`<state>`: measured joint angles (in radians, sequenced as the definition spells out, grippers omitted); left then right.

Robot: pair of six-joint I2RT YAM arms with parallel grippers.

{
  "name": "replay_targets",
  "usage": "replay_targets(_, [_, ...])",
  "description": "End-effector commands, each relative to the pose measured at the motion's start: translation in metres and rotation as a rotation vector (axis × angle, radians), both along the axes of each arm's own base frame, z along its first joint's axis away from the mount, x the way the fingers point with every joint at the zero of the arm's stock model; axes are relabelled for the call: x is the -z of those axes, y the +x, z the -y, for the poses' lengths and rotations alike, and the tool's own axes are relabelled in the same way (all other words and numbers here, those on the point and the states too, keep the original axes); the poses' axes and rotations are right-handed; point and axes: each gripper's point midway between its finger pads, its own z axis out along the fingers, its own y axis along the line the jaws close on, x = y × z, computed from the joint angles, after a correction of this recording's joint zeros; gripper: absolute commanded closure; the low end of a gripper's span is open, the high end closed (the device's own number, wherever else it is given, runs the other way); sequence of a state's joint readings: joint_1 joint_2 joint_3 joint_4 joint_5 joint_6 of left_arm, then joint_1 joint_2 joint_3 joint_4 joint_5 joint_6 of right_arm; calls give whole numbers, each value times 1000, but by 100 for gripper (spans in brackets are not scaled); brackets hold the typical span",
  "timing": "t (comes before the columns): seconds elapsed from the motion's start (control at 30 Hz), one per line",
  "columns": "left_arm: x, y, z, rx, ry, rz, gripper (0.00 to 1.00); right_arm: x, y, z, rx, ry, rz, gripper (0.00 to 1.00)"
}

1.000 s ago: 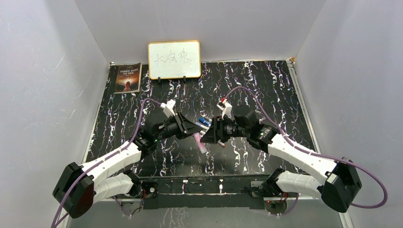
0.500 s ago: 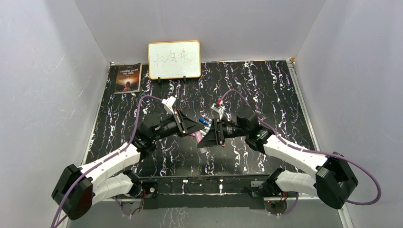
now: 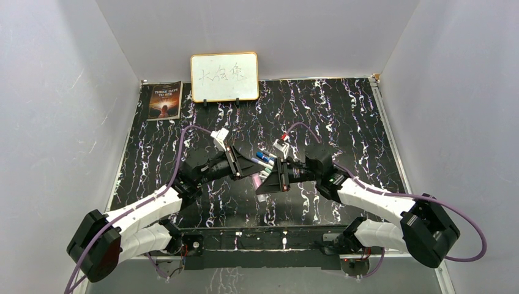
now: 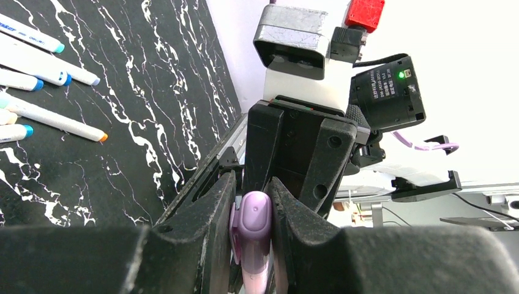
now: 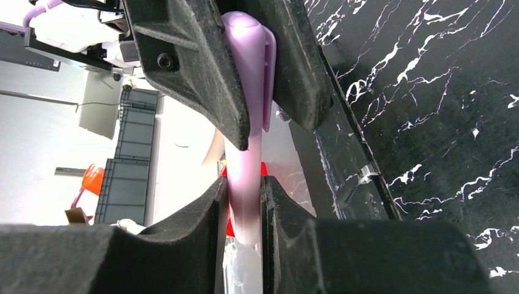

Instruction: Open the pen caps

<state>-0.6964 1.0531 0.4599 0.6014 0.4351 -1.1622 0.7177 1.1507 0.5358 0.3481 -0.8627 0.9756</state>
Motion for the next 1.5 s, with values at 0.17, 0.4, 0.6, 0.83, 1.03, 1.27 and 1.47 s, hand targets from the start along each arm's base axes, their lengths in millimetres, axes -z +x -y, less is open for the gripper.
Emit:
replay_targets(0.17, [-18,29,-11,-161,-1,106,100,2,-17,10,-23,37,18,100])
replay_targets(0.4, [-24,55,-24,-304,40,150,100,14,-28,19,-30,25,-3,100])
replay_targets(0.6, [-36,83,-47,-409,56,186,100,24,-40,28,-30,20,-24,100])
replay_targets(0.83, [-44,107,-70,-458,26,203,100,29,-49,35,-26,17,-35,100])
replay_targets(1.03, [-35,120,-80,-475,135,170,100,33,-41,35,7,-36,-6,100])
replay_targets(1.27, [23,110,-103,-449,481,0,98,58,22,48,201,-431,167,100])
replay_targets(1.47, [84,81,-129,-412,703,-172,96,80,87,89,445,-817,280,100])
